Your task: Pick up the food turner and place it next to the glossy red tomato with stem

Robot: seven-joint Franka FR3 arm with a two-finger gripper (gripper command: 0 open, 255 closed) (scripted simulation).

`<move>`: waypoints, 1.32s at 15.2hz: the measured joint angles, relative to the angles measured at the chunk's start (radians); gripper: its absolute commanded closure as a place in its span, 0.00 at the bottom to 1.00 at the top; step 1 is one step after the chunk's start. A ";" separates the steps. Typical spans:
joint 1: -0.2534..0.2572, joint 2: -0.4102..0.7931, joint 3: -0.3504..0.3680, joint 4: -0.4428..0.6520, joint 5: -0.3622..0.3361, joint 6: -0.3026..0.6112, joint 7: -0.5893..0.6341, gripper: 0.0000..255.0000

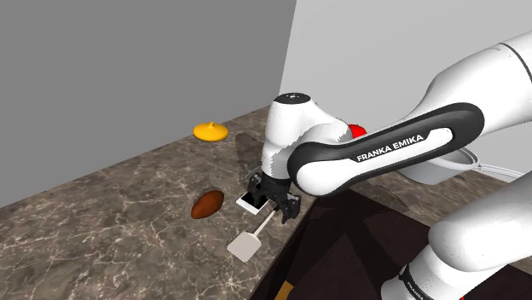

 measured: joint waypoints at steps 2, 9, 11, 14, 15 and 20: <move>-0.011 0.024 0.015 -0.011 -0.019 0.030 0.016 0.00; -0.016 0.034 0.021 -0.016 -0.026 0.043 0.023 0.00; -0.016 0.034 0.021 -0.016 -0.026 0.043 0.023 1.00; -0.016 0.034 0.021 -0.016 -0.026 0.043 0.023 1.00; -0.016 0.034 0.021 -0.016 -0.026 0.043 0.023 1.00; -0.016 0.034 0.021 -0.016 -0.026 0.043 0.023 1.00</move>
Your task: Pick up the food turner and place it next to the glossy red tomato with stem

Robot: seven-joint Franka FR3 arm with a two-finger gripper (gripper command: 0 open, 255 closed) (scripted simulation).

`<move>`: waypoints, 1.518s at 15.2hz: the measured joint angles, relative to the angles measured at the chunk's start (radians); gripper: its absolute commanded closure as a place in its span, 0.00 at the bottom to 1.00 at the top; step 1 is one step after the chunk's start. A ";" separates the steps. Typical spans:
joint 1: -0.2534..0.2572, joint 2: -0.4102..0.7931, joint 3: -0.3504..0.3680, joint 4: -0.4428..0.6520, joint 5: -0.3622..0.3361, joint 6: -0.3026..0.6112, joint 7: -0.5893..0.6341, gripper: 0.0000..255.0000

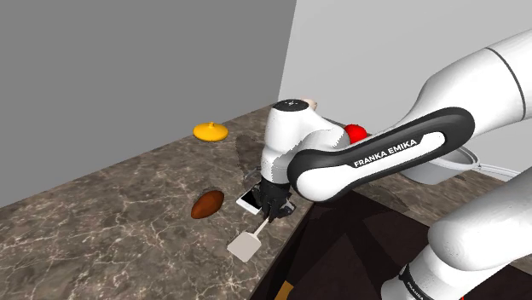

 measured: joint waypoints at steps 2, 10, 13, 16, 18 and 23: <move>0.009 -0.019 -0.010 0.007 0.015 -0.021 -0.012 1.00; 0.042 -0.102 -0.069 0.057 0.068 -0.139 -0.065 1.00; 0.053 -0.132 -0.090 0.081 0.081 -0.188 -0.078 1.00; 0.061 -0.155 -0.109 0.102 0.090 -0.229 -0.090 1.00; 0.067 -0.169 -0.119 0.119 0.095 -0.259 -0.094 1.00; 0.071 -0.194 -0.146 0.171 0.097 -0.334 -0.105 1.00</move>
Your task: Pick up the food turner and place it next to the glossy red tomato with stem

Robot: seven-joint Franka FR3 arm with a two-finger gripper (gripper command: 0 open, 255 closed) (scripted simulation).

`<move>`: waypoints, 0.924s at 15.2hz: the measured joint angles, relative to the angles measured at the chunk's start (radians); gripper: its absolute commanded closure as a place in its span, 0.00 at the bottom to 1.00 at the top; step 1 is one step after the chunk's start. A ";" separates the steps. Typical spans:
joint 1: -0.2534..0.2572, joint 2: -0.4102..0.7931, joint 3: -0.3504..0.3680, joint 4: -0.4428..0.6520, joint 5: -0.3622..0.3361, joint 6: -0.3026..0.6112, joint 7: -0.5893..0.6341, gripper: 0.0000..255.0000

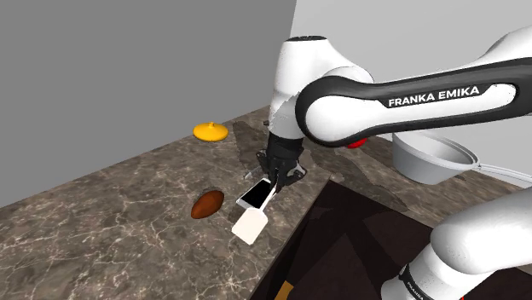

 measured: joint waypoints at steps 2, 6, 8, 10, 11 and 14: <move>0.002 -0.009 -0.009 0.018 0.001 -0.026 -0.003 1.00; 0.004 -0.026 -0.030 0.060 0.001 -0.084 -0.012 1.00; 0.006 -0.032 -0.038 0.080 0.000 -0.110 -0.013 1.00; 0.003 -0.033 -0.045 0.107 -0.004 -0.138 -0.014 1.00; 0.003 -0.035 -0.050 0.117 -0.004 -0.152 -0.016 1.00; 0.001 -0.036 -0.057 0.158 -0.009 -0.193 -0.014 1.00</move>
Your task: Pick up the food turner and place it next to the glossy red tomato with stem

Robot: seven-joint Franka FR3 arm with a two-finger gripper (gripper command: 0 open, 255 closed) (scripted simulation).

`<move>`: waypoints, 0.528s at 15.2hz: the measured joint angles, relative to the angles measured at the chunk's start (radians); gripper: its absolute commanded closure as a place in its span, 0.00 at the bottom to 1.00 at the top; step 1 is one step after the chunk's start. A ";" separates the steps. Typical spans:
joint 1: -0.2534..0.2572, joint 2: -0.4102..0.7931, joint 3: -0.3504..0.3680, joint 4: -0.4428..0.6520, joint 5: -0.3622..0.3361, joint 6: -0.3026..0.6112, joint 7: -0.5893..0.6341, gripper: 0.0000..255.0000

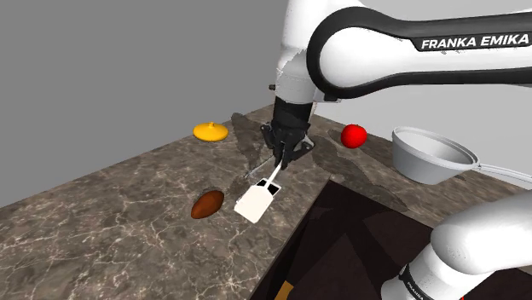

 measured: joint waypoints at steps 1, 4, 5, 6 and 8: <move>0.002 -0.013 -0.016 -0.005 0.002 -0.009 -0.014 1.00; 0.007 -0.067 -0.087 -0.061 0.007 -0.015 -0.090 1.00; 0.011 -0.093 -0.115 -0.088 0.010 -0.016 -0.119 1.00; 0.012 -0.111 -0.137 -0.106 0.009 -0.018 -0.143 1.00; 0.010 -0.142 -0.184 -0.143 0.003 -0.019 -0.194 1.00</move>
